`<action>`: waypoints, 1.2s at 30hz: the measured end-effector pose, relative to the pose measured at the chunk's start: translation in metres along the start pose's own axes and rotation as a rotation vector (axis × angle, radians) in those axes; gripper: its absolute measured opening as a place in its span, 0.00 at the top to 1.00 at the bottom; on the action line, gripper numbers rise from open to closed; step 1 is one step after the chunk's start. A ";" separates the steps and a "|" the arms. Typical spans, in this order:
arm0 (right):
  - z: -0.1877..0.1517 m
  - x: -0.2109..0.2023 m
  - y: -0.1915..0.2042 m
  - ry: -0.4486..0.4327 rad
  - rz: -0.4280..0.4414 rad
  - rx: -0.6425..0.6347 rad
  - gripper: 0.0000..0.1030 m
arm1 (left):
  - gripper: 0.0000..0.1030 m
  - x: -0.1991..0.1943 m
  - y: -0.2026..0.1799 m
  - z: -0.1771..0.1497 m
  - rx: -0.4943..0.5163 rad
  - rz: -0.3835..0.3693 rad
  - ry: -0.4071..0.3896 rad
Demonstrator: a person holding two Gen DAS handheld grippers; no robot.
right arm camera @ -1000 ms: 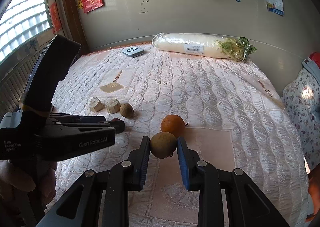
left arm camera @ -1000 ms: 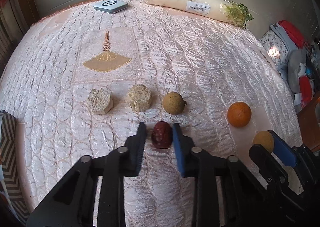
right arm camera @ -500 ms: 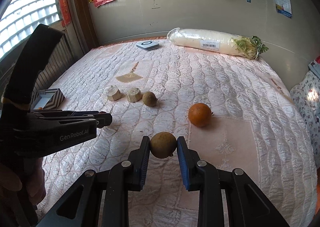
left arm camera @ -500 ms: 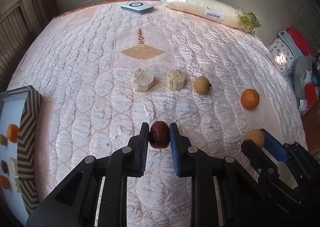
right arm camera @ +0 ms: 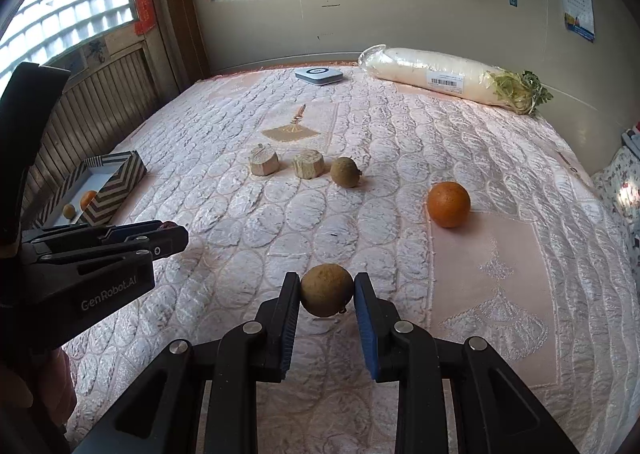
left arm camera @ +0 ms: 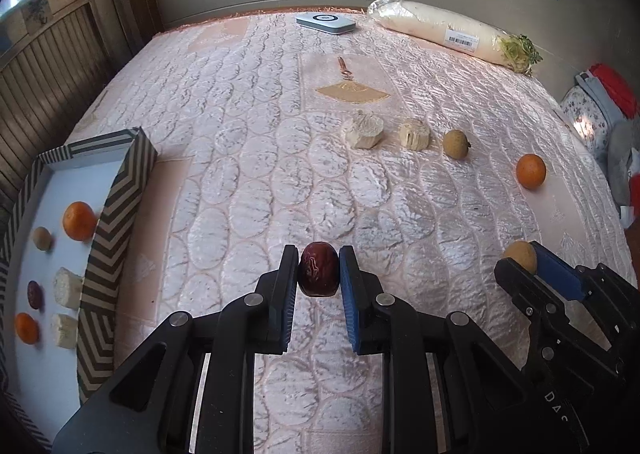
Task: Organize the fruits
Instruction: 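Carry the brown fruit and red date over the tray and open both grippers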
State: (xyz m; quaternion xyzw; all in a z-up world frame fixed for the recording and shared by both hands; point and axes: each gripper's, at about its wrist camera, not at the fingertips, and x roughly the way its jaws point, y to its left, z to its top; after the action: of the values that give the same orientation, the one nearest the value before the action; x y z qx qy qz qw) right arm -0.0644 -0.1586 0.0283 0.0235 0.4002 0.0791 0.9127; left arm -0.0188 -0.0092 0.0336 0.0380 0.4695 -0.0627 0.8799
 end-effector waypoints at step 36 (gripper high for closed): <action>0.017 0.001 0.175 -0.007 0.190 -0.287 0.74 | 0.81 -0.071 0.173 -0.050 -0.242 0.159 -0.118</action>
State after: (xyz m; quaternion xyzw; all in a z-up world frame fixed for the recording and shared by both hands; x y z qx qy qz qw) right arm -0.0729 0.0143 0.0576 -0.0691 0.3777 0.2210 0.8965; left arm -0.0734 0.1737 0.0659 -0.0352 0.4166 0.0620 0.9063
